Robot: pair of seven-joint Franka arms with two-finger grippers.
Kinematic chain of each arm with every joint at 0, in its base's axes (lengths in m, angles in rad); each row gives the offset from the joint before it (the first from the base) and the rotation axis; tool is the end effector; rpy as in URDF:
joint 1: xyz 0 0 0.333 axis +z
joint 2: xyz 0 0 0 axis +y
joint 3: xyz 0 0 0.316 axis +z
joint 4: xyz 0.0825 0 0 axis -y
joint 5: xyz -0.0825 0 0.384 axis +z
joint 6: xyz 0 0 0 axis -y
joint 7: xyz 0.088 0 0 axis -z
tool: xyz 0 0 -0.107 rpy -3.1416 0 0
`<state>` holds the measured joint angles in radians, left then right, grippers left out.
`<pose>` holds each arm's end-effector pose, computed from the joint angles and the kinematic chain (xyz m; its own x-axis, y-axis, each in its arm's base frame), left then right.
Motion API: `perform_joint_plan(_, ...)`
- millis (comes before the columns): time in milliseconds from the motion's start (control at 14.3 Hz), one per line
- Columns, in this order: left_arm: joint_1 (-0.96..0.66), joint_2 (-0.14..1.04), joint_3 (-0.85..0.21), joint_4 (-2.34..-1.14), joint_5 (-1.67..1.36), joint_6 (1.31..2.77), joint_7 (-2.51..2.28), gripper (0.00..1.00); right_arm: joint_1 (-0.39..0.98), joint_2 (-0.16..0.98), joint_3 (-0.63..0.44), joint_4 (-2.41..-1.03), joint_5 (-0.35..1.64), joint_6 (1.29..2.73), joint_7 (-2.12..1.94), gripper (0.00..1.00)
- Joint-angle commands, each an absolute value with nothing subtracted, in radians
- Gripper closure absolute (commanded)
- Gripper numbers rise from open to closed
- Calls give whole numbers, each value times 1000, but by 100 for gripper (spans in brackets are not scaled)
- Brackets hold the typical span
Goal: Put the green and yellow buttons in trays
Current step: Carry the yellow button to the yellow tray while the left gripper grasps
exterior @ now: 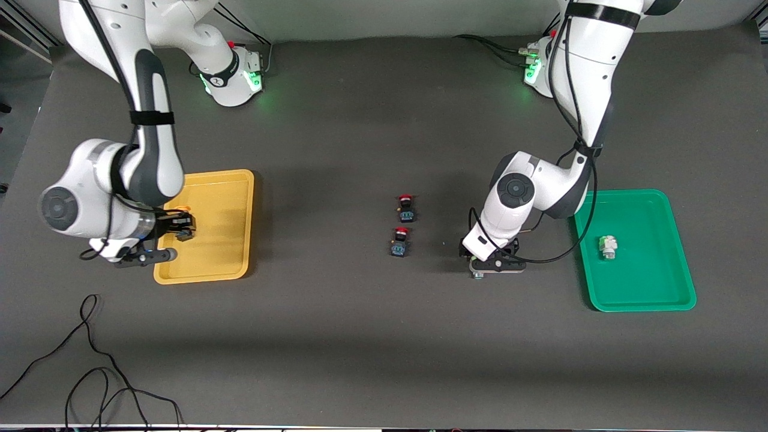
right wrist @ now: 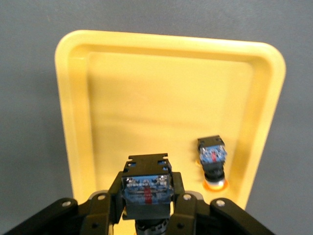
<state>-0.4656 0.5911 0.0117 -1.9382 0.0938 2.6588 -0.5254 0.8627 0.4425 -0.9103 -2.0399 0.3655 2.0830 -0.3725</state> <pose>0.5683 -0.2806 0.1878 0.9902 -0.0103 0.1396 -0.0120 -0.9999 0.0112 0.5666 0.0031 0.2855 0.9728 0.1182 -0.1993 0.1201 -0.9928 -0.0025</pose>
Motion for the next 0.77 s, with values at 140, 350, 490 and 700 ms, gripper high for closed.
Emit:
perform_joint_plan(140,-480,623,21,-1914,113,2698,-551,47,884,497,-838,-2144,492,2290,-397,100)
perform_joint_plan(350,-479,620,21,-1908,109,2698,-561,72,884,547,-828,-2146,573,2319,-452,100)
perform_joint_plan(490,-477,612,21,-1901,109,2686,-584,81,873,572,-828,-2146,633,2319,-520,100)
perform_joint_plan(700,-468,543,23,-1896,109,2610,-581,83,873,588,-828,-2146,660,2315,-532,7)
